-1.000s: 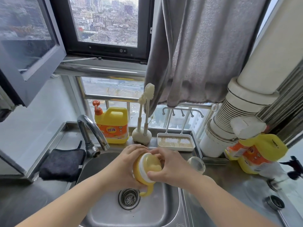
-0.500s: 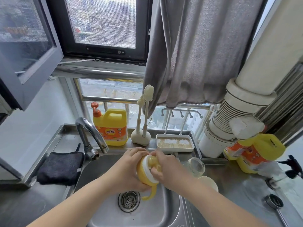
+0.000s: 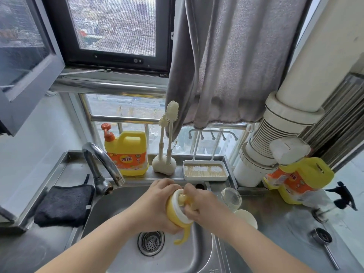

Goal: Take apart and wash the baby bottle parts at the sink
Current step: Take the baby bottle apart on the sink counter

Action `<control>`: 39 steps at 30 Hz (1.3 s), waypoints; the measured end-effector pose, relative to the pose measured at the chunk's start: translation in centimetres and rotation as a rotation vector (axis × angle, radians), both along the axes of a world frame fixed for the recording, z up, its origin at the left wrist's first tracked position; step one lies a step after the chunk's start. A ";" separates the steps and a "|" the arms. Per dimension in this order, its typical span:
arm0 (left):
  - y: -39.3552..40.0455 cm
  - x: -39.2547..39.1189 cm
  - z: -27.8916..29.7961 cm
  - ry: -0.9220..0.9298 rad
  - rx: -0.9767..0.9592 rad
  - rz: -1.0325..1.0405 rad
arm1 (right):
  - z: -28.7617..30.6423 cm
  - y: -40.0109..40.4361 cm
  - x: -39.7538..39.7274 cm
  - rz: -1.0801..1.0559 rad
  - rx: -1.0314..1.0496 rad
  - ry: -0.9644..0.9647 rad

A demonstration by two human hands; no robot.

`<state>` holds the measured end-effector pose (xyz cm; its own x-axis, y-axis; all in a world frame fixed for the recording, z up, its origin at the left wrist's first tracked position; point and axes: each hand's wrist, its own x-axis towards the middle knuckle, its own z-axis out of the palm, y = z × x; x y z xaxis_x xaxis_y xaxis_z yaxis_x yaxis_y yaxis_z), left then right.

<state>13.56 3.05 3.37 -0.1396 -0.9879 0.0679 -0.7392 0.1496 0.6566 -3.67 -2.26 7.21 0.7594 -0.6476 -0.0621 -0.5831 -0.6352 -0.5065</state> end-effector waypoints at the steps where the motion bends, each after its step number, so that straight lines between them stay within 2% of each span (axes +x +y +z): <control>1: 0.0 0.0 0.1 0.002 -0.006 -0.006 | 0.2 -0.2 -0.3 0.023 0.007 -0.016; 9: 0.1 0.4 0.0 -0.026 -0.043 -0.032 | -0.1 -0.8 -1.2 -0.009 0.259 -0.171; 15: -0.1 0.4 -0.1 -0.046 -0.108 0.016 | 0.0 -1.0 -0.8 -0.145 0.352 -0.296; 17: -0.4 0.3 0.0 -0.041 -0.114 0.052 | -0.3 -0.9 -0.5 -0.202 0.378 -0.393; 24: -1.5 -0.9 0.3 -0.058 -0.134 0.127 | -1.5 -0.5 0.7 -0.427 0.254 -0.634; 28: -1.8 -0.5 0.2 -0.110 -0.124 0.105 | -1.0 -1.4 -0.1 -0.466 0.281 -0.661; 33: -1.9 -0.3 0.0 -0.087 -0.126 0.090 | -0.5 -2.8 -1.6 -0.416 0.486 -0.669; 39: -2.9 -1.1 -0.4 -0.069 -0.097 0.090 | -1.1 -3.3 -4.4 -0.516 0.562 -0.679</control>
